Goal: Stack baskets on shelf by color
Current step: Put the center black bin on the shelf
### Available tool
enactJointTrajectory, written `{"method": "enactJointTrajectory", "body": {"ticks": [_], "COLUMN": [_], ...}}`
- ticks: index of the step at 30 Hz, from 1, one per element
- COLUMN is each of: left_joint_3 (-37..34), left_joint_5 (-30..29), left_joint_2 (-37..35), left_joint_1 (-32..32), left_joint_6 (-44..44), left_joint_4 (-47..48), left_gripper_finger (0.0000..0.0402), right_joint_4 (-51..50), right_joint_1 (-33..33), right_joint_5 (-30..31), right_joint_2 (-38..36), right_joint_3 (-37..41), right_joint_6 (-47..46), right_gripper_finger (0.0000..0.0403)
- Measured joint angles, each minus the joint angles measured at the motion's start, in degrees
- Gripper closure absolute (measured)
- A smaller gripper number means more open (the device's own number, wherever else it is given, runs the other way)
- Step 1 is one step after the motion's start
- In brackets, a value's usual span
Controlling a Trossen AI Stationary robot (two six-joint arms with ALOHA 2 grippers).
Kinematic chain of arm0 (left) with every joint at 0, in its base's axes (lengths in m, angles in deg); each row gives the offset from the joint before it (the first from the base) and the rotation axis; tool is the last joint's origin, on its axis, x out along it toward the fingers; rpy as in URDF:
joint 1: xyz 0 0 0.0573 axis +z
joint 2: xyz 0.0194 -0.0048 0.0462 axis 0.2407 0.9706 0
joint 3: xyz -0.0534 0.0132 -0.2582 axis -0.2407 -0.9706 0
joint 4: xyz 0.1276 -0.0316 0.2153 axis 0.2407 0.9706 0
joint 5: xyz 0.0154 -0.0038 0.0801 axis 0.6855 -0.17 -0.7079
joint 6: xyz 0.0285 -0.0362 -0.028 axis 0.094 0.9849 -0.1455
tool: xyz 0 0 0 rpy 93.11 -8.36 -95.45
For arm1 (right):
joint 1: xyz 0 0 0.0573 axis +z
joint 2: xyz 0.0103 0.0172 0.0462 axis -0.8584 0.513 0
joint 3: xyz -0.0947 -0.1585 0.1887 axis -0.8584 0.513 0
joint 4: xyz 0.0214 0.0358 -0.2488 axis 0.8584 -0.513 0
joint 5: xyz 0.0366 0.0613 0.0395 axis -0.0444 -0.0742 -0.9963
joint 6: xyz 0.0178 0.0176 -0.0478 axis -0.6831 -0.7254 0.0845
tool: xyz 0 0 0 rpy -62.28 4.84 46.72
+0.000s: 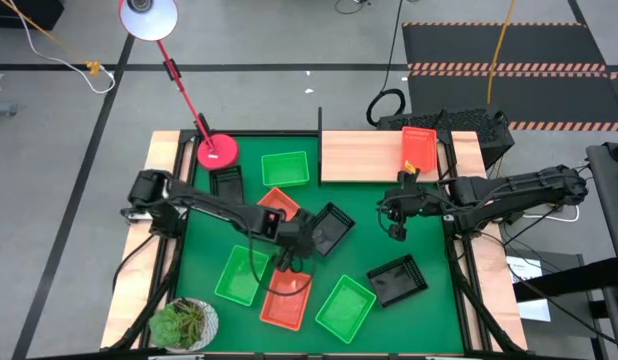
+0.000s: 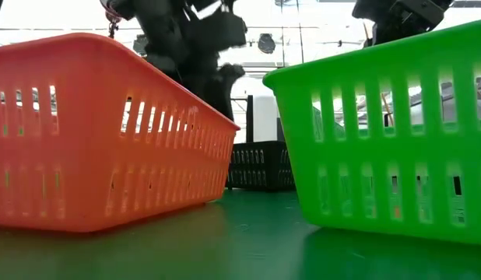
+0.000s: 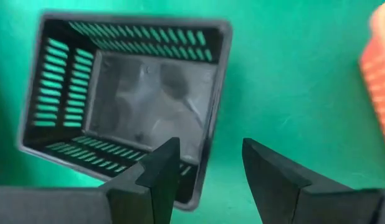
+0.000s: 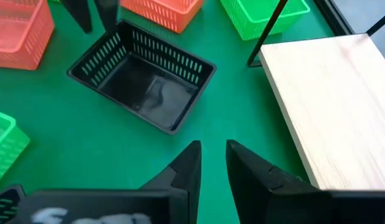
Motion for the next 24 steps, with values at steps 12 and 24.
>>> {"method": "enactJointTrajectory", "body": {"ticks": [12, 24], "left_joint_3": [0.03, 1.50], "left_joint_5": [-1.96, -2.10], "left_joint_2": [3.09, -4.40], "left_joint_1": [1.48, 1.49], "left_joint_6": [-4.31, -2.11], "left_joint_4": [-3.82, -2.97], "left_gripper_finger": [0.0333, 0.0390], "right_joint_4": [7.99, 23.16], "right_joint_1": [-0.02, 1.25], "right_joint_5": [0.09, -2.87], "right_joint_2": [0.05, 11.64], "right_joint_3": [0.00, -2.31], "right_joint_6": [1.97, 2.20], "right_gripper_finger": [0.0332, 0.0332]}}
